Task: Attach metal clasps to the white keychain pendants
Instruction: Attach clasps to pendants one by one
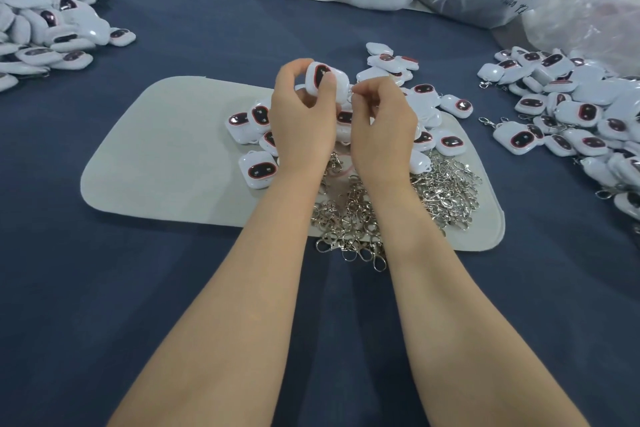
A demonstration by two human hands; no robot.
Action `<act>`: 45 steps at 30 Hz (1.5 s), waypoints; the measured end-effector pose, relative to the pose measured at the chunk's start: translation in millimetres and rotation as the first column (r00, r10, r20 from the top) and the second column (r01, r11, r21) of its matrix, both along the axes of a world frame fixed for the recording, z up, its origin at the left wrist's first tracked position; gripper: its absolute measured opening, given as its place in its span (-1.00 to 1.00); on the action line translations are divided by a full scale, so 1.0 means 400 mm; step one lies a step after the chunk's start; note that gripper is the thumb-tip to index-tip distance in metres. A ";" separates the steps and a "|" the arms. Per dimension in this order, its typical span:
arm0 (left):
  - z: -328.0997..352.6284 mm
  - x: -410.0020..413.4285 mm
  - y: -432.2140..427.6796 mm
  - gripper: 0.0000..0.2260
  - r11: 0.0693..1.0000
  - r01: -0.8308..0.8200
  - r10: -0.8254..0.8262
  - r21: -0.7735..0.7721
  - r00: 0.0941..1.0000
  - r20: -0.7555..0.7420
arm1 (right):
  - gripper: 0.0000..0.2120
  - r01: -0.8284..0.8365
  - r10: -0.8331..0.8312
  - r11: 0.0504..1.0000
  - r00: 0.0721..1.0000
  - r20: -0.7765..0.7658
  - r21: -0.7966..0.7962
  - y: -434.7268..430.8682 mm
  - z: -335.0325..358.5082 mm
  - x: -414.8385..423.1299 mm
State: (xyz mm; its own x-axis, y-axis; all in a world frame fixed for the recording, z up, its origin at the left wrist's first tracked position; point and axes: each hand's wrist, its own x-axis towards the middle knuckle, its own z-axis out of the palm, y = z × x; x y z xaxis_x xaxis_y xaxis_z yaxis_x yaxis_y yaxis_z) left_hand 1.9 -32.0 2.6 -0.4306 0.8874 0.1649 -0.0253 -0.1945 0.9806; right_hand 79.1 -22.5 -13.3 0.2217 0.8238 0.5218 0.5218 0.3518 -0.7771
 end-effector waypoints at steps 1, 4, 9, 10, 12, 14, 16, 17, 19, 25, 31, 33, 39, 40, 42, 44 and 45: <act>0.000 0.001 -0.002 -0.87 1.000 0.004 -0.003 0.028 0.999 -0.043 | -0.89 -0.004 0.004 1.000 1.000 0.009 -0.005 0.000 -0.001 0.000; -0.002 0.006 -0.003 -0.83 0.996 0.030 -0.016 0.086 0.987 -0.159 | -0.91 -0.003 0.002 1.000 1.000 -0.027 -0.028 0.000 -0.001 0.002; -0.004 0.007 0.005 -0.75 0.995 0.057 -0.039 0.084 0.979 -0.201 | -0.75 -0.065 0.055 0.991 0.994 -0.089 -0.113 -0.003 0.011 -0.001; -0.004 0.007 0.006 -0.74 0.995 0.068 -0.051 0.077 0.977 -0.206 | -0.75 -0.079 0.069 0.988 0.994 -0.079 -0.135 -0.002 0.015 -0.001; -0.004 0.007 0.007 -0.72 0.995 0.084 -0.070 0.056 0.973 -0.219 | -0.86 -0.084 0.080 0.982 0.996 -0.036 -0.167 0.002 0.020 0.004; -0.004 0.008 0.006 -0.68 0.996 0.071 -0.059 0.046 0.976 -0.210 | -0.94 -0.116 0.110 0.973 0.993 -0.037 -0.199 0.001 0.029 0.015; -0.003 0.010 0.006 -0.62 0.998 0.050 -0.040 0.045 0.979 -0.200 | -0.87 -0.143 0.130 0.958 0.989 -0.068 -0.248 0.001 0.031 0.021; -0.002 0.010 0.007 -0.60 0.998 0.048 -0.038 0.043 0.980 -0.196 | -0.85 -0.137 0.112 0.953 0.988 -0.105 -0.271 0.002 0.030 0.019; -0.002 0.011 0.012 -0.59 0.999 0.037 -0.032 0.028 0.984 -0.174 | -0.85 -0.131 0.036 0.955 0.942 -0.335 -0.265 0.004 0.030 0.013; -0.003 0.007 0.019 -0.70 1.000 -0.027 0.028 0.007 0.997 -0.066 | -0.65 0.007 0.031 0.999 0.246 -0.969 0.034 0.024 0.044 0.088; -0.006 0.007 0.017 -0.76 1.000 -0.024 0.024 -0.004 0.996 -0.086 | -0.65 0.265 -0.292 0.951 0.940 -0.175 -0.158 0.012 0.031 0.066; -0.007 0.007 0.016 -0.80 1.000 -0.023 0.022 -0.013 0.994 -0.108 | -0.66 0.310 -0.279 0.922 0.947 0.157 -0.233 0.014 0.027 0.071; -0.001 0.005 0.010 -0.87 1.000 -0.015 0.013 -0.014 0.990 -0.142 | -0.58 0.359 -0.059 0.830 0.818 0.572 -0.427 0.008 0.006 0.060; 0.000 0.005 0.010 -0.89 1.000 -0.016 0.013 -0.015 0.989 -0.149 | -0.59 0.372 -0.088 0.837 0.815 0.573 -0.400 0.010 0.004 0.061; -0.001 0.004 0.010 -0.88 1.000 -0.018 0.015 -0.015 0.988 -0.150 | -0.61 0.396 -0.170 0.860 0.817 0.551 -0.321 0.012 0.001 0.062; 0.000 0.003 0.010 -0.84 1.000 -0.015 0.014 -0.005 0.989 -0.148 | -0.62 0.343 -0.230 0.912 0.881 0.415 -0.224 0.014 0.005 0.064; 0.001 0.002 0.009 -0.82 1.000 0.001 -0.001 0.002 0.990 -0.143 | -0.63 0.282 -0.222 0.941 0.932 0.286 -0.186 0.014 0.009 0.062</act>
State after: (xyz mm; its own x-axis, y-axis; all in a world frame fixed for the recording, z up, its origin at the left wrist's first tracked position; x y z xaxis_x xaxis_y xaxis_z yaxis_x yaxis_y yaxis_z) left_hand 2.7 -28.6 3.0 -0.4016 0.8874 0.2262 0.1151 -0.1961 0.9738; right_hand 103.9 -17.0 -9.6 0.3194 0.8586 0.4009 0.7628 0.0181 -0.6464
